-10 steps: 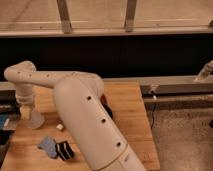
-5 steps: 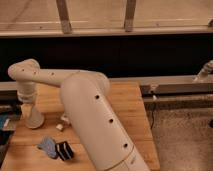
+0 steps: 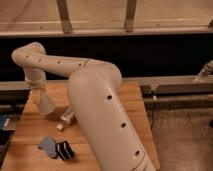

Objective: Place the ceramic cup over the eraser

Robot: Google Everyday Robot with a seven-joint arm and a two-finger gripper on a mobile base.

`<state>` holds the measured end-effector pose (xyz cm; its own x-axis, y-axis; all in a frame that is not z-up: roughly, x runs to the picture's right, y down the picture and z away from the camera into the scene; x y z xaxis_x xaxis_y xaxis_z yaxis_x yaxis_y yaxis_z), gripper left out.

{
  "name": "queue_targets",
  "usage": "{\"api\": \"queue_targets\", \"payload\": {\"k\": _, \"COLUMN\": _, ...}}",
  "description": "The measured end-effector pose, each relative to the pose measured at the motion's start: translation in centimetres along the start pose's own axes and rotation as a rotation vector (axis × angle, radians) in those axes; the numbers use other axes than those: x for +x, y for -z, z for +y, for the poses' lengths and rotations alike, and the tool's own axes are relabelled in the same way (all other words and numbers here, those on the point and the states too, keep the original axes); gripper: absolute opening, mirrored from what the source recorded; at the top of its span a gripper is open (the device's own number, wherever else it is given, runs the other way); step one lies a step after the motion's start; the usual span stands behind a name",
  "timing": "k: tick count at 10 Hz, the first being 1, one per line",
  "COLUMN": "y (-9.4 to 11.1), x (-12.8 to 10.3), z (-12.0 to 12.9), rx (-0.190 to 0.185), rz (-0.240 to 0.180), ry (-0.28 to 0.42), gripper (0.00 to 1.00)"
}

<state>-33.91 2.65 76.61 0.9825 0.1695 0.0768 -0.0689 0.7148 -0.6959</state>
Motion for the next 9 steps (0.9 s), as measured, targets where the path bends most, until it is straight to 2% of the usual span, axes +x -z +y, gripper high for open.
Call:
{"api": "queue_targets", "payload": {"k": 2, "y": 3.3, "x": 5.6, "z": -1.0, "rx": 0.050, "rz": 0.034, "ry": -0.094, "gripper": 0.00}}
{"api": "queue_targets", "payload": {"k": 6, "y": 7.9, "x": 14.3, "z": 0.0, "rx": 0.115, "rz": 0.033, "ry": -0.267, "gripper": 0.00}}
{"api": "queue_targets", "payload": {"k": 9, "y": 9.8, "x": 17.9, "z": 1.5, "rx": 0.136, "rz": 0.006, "ry": -0.346, "gripper": 0.00}}
